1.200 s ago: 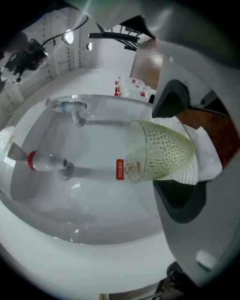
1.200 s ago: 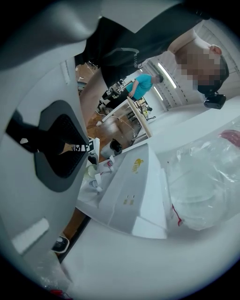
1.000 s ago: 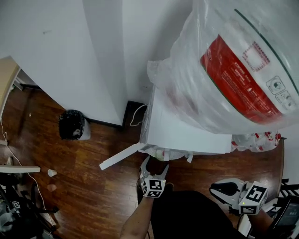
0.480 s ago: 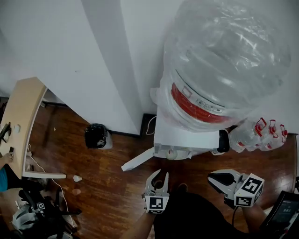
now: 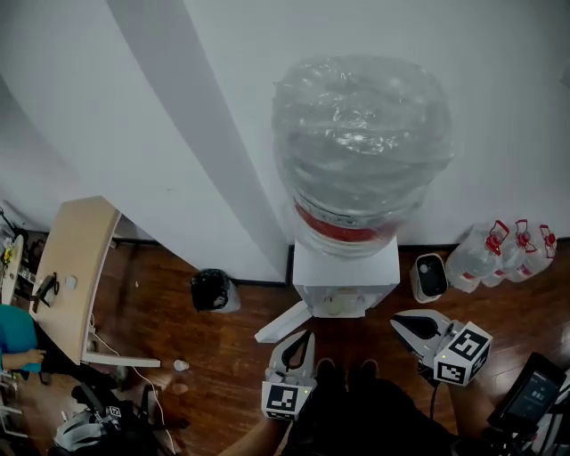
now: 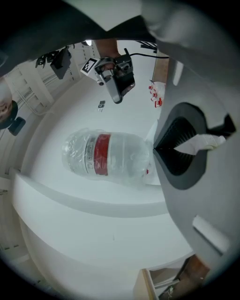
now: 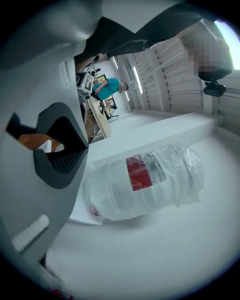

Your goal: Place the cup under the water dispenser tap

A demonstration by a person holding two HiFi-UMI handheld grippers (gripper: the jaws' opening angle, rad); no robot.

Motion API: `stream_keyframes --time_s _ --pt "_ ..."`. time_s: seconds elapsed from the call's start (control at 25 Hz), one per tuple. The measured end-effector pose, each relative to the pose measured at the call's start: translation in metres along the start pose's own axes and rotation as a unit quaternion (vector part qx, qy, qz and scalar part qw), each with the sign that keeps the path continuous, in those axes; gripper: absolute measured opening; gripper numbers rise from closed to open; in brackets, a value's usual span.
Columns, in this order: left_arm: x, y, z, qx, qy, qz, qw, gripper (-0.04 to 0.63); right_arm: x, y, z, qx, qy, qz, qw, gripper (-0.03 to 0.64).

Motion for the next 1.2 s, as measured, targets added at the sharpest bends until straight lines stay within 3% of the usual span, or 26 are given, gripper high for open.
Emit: stream_keyframes --time_s 0.28,0.6,0.84,1.2 --pt "0.04 -0.005 -0.002 -0.03 -0.005 -0.014 0.9994 0.0 0.002 -0.008 0.002 -0.026 -0.008 -0.028 0.999 0.0" --pt "0.055 -0.01 -0.006 -0.082 -0.008 -0.005 0.9966 0.0 -0.003 -0.011 0.005 -0.046 -0.012 -0.037 0.998 0.0" --pt "0.053 -0.005 -0.002 -0.072 -0.018 -0.003 0.9972 0.0 0.003 -0.016 0.012 -0.058 -0.037 -0.045 0.997 0.0" --pt "0.045 0.003 0.003 -0.092 -0.028 0.011 0.9953 0.0 0.012 -0.005 0.009 -0.062 -0.04 -0.027 0.997 0.0"
Point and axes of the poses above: the fingertips, and each gripper's own axes: y forward along the fingers, z to its left, x out of its top, the point moved 7 cm from there along -y, backward along the fingers, and after that the axes turned 9 degrees about x, right-handed, at the moved point
